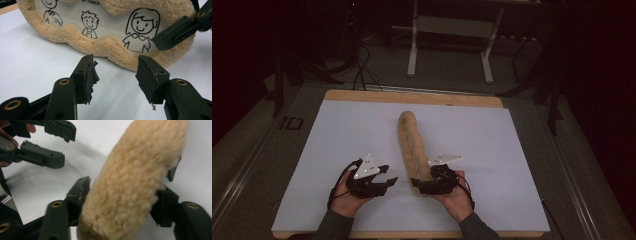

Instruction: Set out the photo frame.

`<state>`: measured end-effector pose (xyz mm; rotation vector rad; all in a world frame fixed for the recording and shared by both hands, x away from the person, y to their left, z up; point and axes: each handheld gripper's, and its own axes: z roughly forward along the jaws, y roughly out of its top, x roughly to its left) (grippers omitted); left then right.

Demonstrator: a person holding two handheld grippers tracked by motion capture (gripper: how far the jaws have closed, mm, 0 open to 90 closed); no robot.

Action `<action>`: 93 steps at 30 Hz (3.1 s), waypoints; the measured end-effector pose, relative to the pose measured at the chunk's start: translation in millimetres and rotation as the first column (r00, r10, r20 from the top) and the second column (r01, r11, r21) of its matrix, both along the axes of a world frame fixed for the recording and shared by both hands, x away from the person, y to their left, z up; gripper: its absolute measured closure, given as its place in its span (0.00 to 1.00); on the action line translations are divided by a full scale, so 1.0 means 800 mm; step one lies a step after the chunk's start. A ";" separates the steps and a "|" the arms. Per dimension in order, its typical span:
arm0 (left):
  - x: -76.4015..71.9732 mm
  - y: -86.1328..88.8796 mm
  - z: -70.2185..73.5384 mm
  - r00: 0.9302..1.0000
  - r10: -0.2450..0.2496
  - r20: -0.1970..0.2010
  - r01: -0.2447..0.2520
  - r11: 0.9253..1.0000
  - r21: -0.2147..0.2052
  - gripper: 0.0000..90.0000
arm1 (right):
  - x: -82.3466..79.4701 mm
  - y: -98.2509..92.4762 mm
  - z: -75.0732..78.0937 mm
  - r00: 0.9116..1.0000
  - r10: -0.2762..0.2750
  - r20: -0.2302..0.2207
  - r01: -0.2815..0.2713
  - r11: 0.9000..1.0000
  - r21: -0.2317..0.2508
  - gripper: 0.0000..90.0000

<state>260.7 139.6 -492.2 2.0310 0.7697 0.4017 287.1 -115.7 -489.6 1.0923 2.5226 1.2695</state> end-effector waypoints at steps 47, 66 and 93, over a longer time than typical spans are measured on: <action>0.005 0.009 0.000 0.999 0.031 -0.037 -0.032 0.999 -0.034 0.55 | 0.006 -0.041 0.006 0.998 -0.019 0.060 0.022 0.998 -0.058 0.72; 0.010 0.017 0.004 0.993 0.100 -0.060 -0.103 0.993 -0.058 0.60 | 0.008 -0.058 0.004 0.994 0.066 0.091 -0.061 0.996 -0.057 0.72; 0.022 0.040 -0.001 0.972 0.228 -0.064 -0.231 0.972 -0.050 0.61 | 0.015 -0.083 0.004 0.986 0.140 0.087 -0.137 0.990 -0.039 0.71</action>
